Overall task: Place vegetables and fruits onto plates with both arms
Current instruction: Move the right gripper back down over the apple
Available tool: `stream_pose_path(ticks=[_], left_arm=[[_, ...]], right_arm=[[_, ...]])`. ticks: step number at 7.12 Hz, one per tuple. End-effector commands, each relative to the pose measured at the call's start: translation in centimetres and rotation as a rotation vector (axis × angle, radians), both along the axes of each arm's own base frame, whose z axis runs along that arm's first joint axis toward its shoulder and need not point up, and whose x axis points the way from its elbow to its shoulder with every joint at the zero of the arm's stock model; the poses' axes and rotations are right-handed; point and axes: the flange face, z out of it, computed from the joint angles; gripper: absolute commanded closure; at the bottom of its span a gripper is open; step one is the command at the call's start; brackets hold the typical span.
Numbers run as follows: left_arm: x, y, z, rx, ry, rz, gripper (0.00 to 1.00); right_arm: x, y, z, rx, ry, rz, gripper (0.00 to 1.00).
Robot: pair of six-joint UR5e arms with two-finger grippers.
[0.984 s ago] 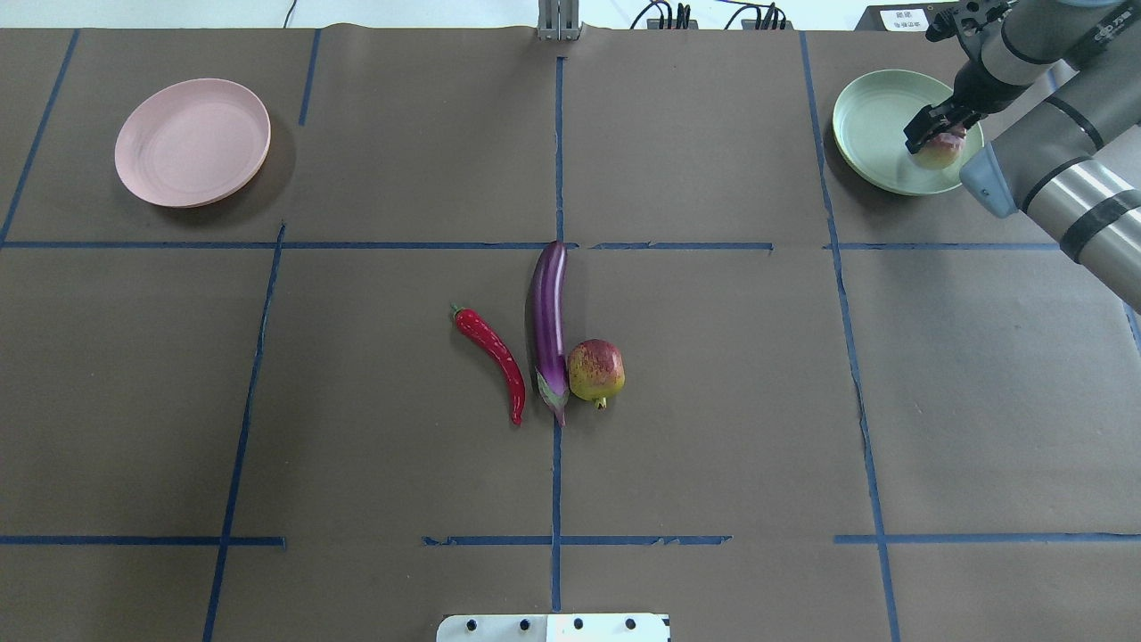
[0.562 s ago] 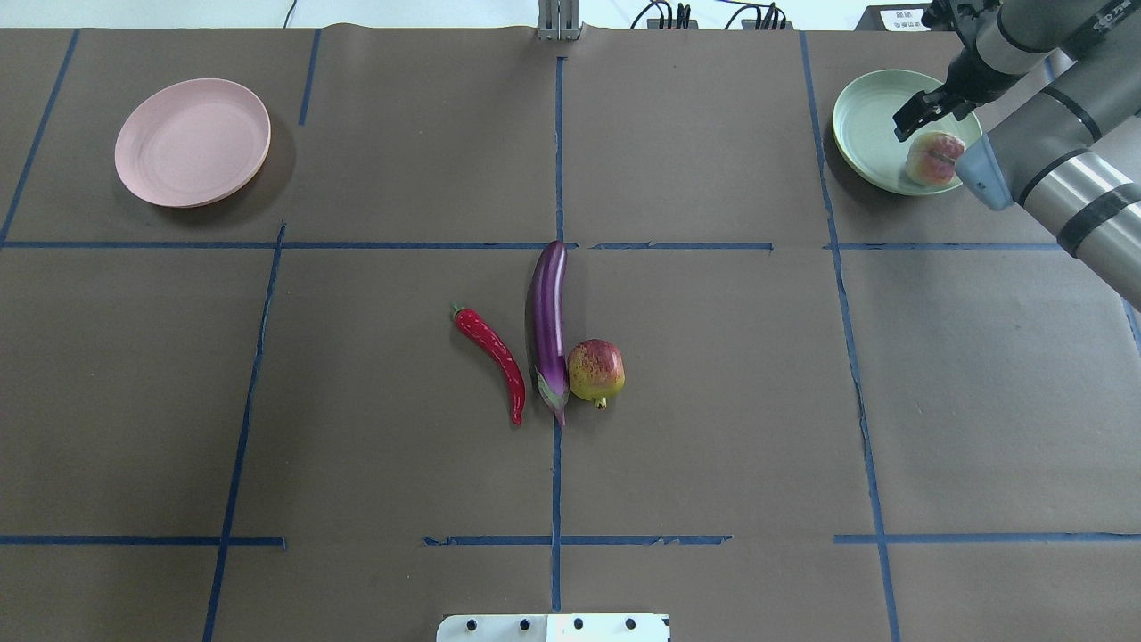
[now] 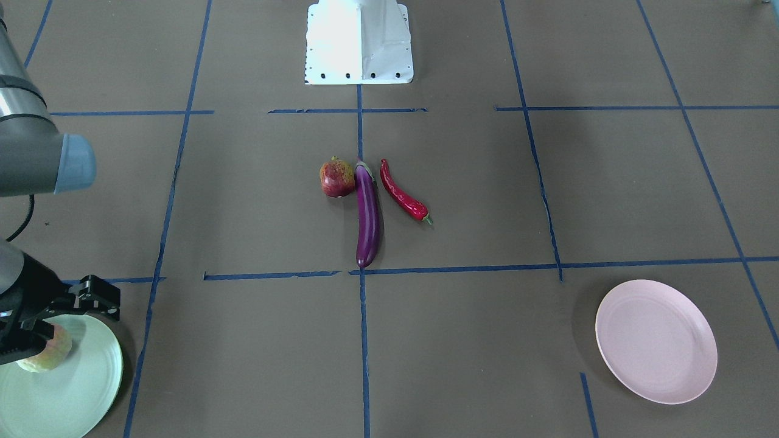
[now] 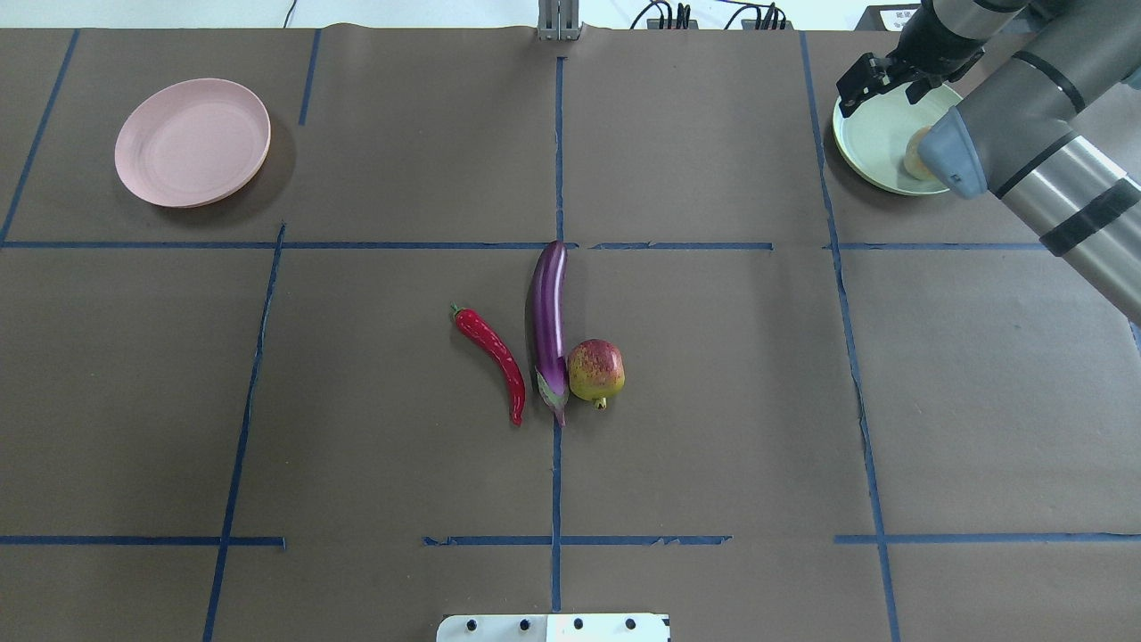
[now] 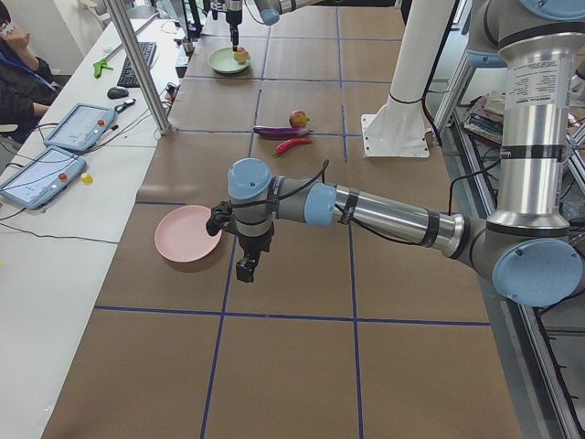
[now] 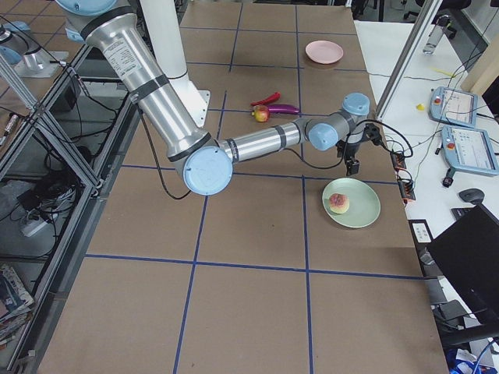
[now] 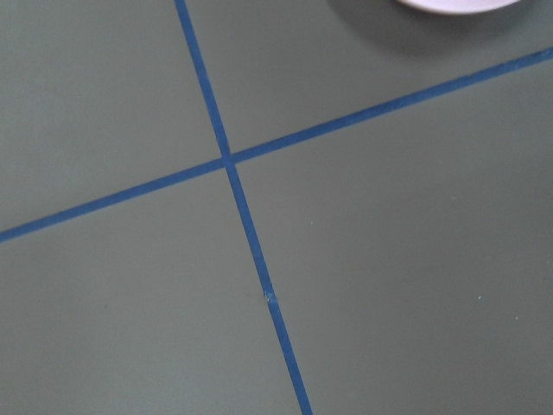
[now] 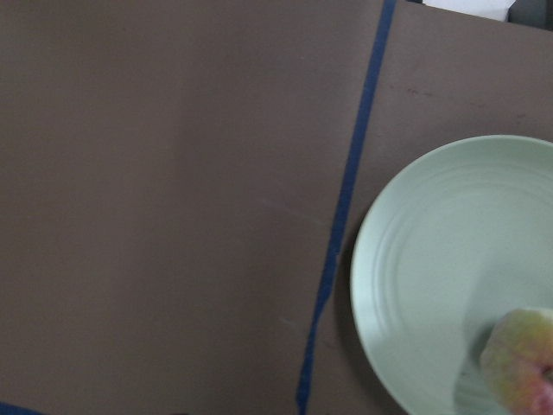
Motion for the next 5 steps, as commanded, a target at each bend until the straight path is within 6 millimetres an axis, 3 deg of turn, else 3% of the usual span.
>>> stream_pose_path(ticks=[1, 3, 4, 5], left_arm=[[0.2, -0.8, -1.0, 0.021, 0.001, 0.002, 0.00], [0.1, -0.7, 0.3, -0.009, -0.003, 0.001, 0.00], [0.1, -0.6, 2.5, -0.050, -0.006, 0.002, 0.00], [0.2, -0.9, 2.8, -0.052, -0.004, 0.006, 0.00]], right_arm=[[-5.8, 7.4, -8.6, -0.088, -0.099, 0.068, 0.01], [-14.4, 16.5, -13.6, -0.100, -0.055, 0.089, 0.00], [-18.5, 19.9, -14.8, -0.110, -0.046, 0.099, 0.00], [-22.0, 22.8, -15.5, -0.112, -0.040, 0.093, 0.00]])
